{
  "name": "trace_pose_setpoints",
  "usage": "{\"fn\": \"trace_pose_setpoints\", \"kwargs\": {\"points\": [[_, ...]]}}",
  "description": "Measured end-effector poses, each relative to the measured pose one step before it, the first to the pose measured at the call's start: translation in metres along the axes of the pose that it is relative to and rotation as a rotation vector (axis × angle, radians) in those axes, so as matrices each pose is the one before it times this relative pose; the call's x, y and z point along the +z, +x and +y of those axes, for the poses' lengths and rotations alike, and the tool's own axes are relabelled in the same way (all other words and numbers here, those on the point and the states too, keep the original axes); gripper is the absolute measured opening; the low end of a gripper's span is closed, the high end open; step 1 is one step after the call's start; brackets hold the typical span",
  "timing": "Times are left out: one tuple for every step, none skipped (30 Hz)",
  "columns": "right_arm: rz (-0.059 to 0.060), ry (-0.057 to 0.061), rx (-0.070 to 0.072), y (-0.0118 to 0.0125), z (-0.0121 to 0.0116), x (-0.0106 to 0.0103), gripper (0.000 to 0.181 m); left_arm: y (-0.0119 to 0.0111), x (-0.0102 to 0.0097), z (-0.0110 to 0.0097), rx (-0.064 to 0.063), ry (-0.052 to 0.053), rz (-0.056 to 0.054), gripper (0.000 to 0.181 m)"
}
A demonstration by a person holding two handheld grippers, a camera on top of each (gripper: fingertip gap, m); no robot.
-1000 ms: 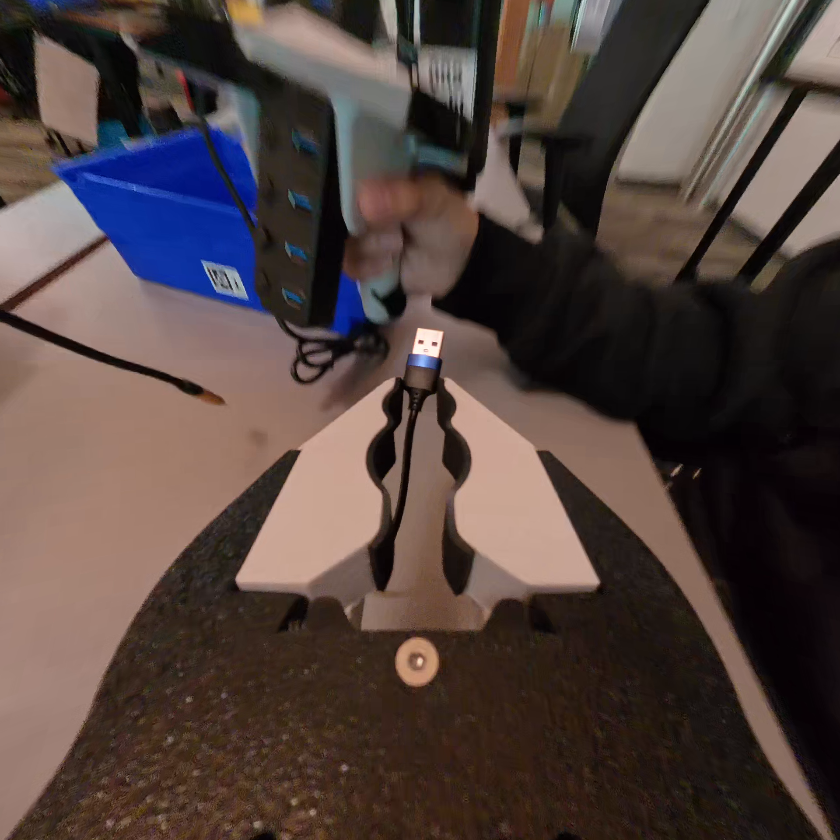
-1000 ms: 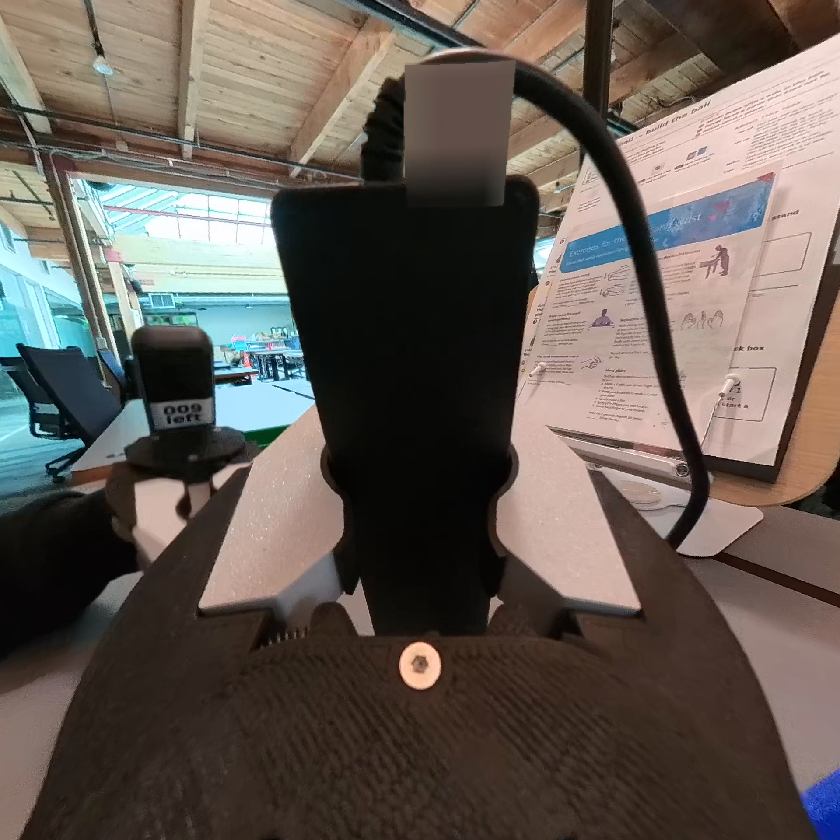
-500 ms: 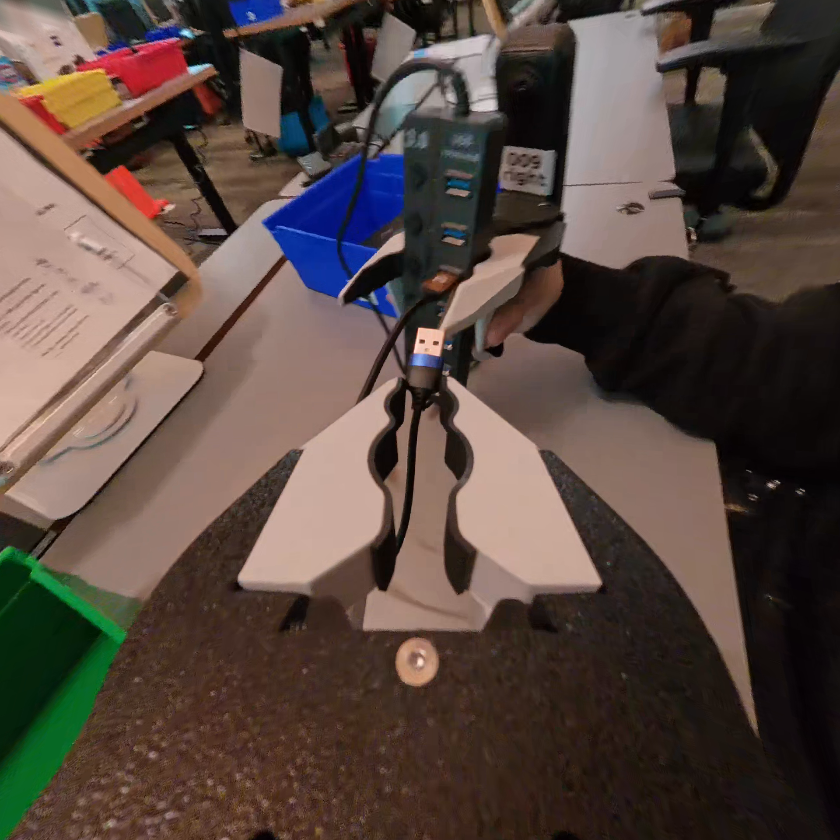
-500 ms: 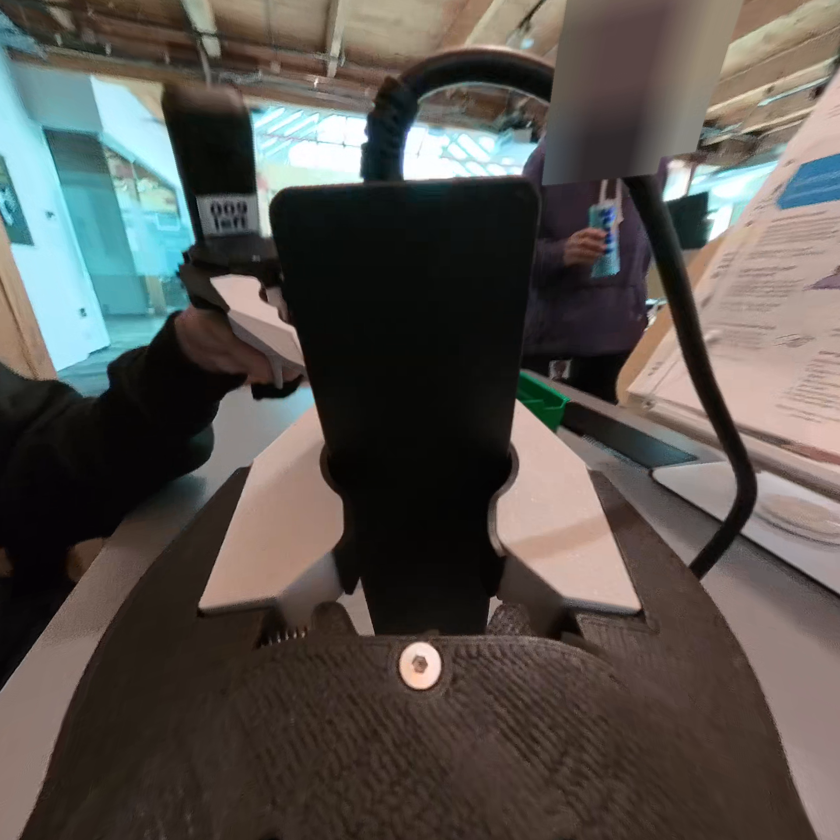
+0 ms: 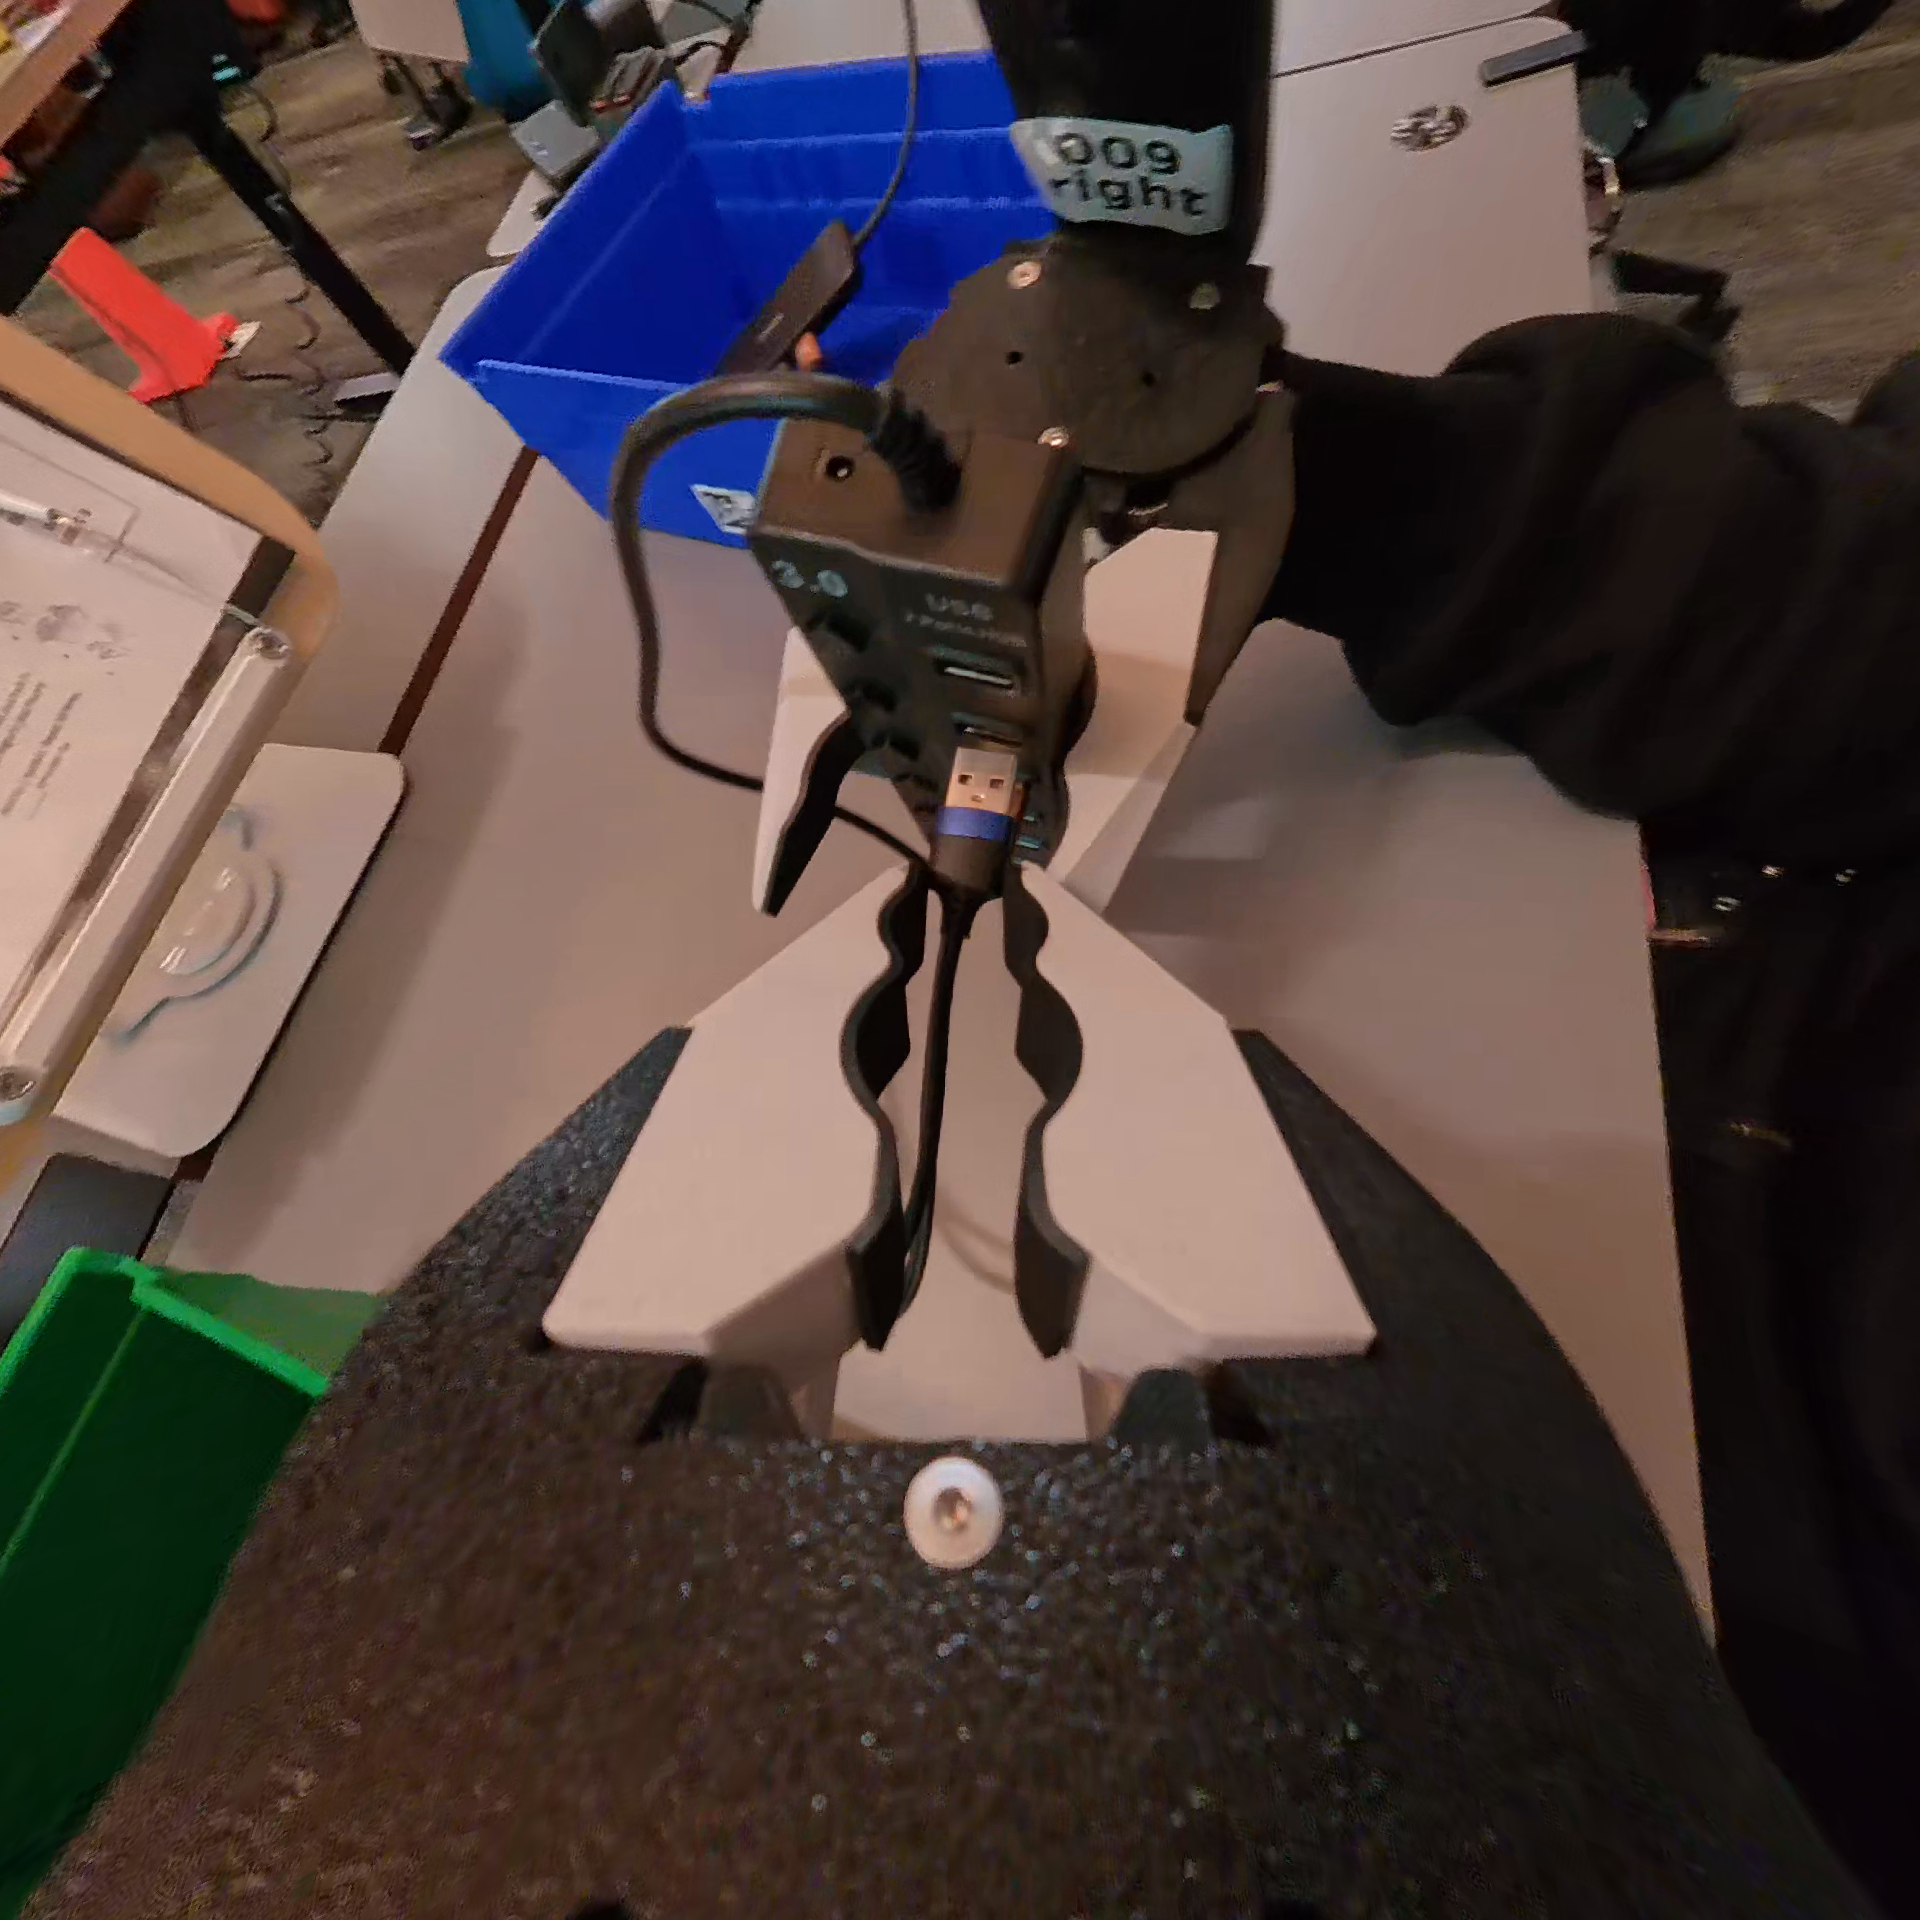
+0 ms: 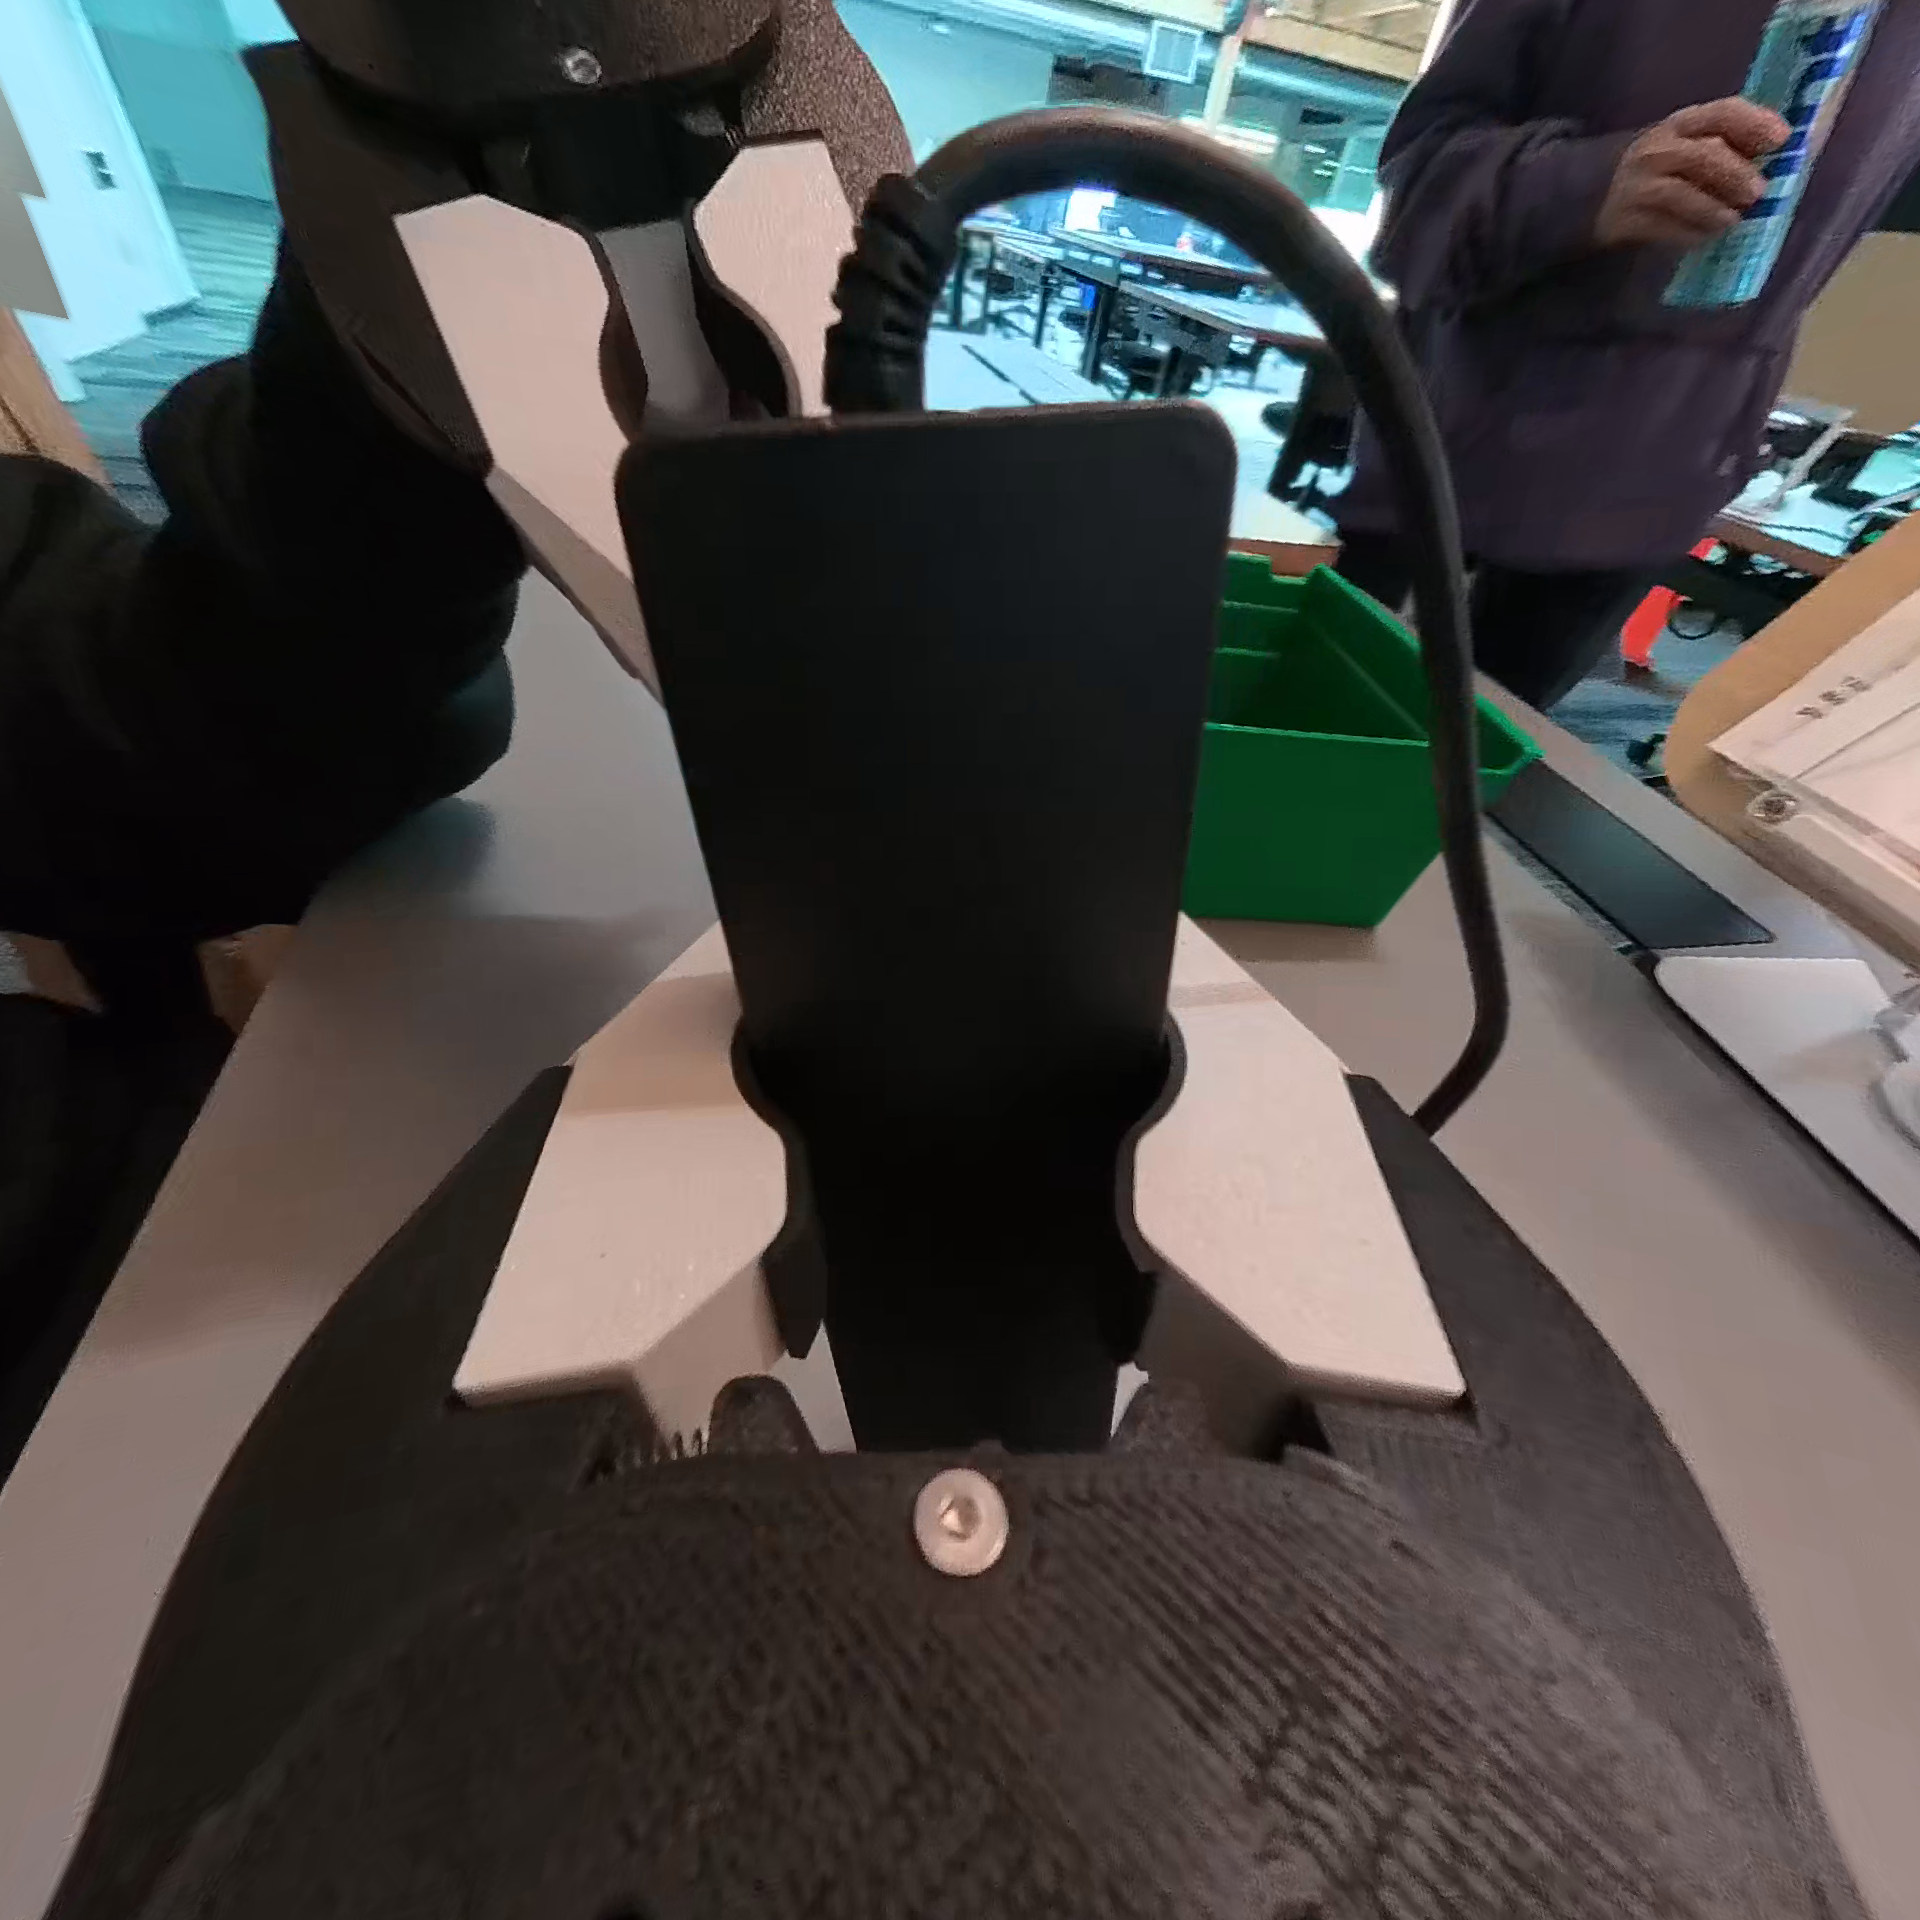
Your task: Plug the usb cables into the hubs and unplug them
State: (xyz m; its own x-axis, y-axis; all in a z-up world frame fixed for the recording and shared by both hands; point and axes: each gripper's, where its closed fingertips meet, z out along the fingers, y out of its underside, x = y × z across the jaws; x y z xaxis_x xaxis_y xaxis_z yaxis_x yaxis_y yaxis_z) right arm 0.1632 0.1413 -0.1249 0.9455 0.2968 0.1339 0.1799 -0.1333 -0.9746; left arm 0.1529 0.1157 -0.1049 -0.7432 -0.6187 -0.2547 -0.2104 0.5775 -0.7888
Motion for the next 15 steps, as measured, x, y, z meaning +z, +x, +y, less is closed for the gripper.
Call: {"fn": "trace_pose_setpoints", "kwargs": {"points": [[-0.0177,0.0028,0.0028,-0.00255,-0.00026,0.00068,0.062,0.00316,0.00129,0.00000,0.0076,-0.0009,0.0196,0.013],[-0.0114,0.0027,0.0000,-0.00187,-0.00020,0.00009,0.062,-0.00040,0.00193,0.00127,-0.0011,-0.0059,0.0016,0.013],[-0.0151,0.0014,0.0033,-0.00248,0.00007,0.00016,0.062,-0.00144,0.00233,0.00026,-0.0111,0.0036,-0.0019,0.013],[-0.0123,0.0005,0.0015,-0.00200,0.00065,-0.00013,0.062,0.00091,0.00195,0.00128,-0.0086,-0.0015,0.0150,0.013],[-0.0074,-0.0005,0.0030,-0.00078,0.00106,-0.00062,0.062,0.00077,0.00071,0.00000,-0.0049,0.0071,0.0132,0.013],[-0.0033,-0.0007,0.0052,0.00019,0.00090,-0.00044,0.062,0.00052,-0.00014,-0.00058,-0.0034,0.0060,0.0085,0.013],[-0.0006,-0.0003,0.0055,0.00072,0.00078,0.00005,0.062,0.00017,-0.00096,-0.00022,0.0028,-0.0005,0.0007,0.013],[-0.0034,-0.0007,0.0041,0.00027,0.00073,0.00041,0.062,-0.00068,-0.00098,0.00020,0.0071,-0.0053,-0.0102,0.013],[-0.0019,-0.0027,0.0046,0.00028,0.00092,0.00064,0.062,-0.00036,-0.00047,0.00054,0.0055,-0.0086,-0.0075,0.013],[-0.0032,-0.0065,0.0002,-0.00024,0.00100,0.00077,0.062,0.00041,0.00015,0.00089,0.0064,-0.0086,-0.0034,0.013],[-0.0013,-0.0082,-0.0024,-0.00037,0.00106,0.00074,0.062,-0.00044,0.00000,0.00038,0.0053,-0.0044,-0.0065,0.013],[0.0021,-0.0058,-0.0023,0.00019,0.00058,0.00053,0.062,-0.00028,-0.00028,0.00022,-0.0001,-0.0022,-0.0034,0.013],[0.0002,-0.0027,-0.0005,-0.00002,0.00039,0.00018,0.062,0.00029,-0.00062,-0.00012,-0.0010,0.0010,0.0018,0.013],[-0.0032,-0.0025,0.0025,-0.00050,0.00038,0.00021,0.062,-0.00004,-0.00093,-0.00064,-0.0004,0.0049,-0.0006,0.013],[-0.0007,-0.0013,0.0002,-0.00020,0.00030,0.00029,0.062,-0.00029,-0.00075,-0.00066,0.0011,0.0043,-0.0031,0.013]]}}
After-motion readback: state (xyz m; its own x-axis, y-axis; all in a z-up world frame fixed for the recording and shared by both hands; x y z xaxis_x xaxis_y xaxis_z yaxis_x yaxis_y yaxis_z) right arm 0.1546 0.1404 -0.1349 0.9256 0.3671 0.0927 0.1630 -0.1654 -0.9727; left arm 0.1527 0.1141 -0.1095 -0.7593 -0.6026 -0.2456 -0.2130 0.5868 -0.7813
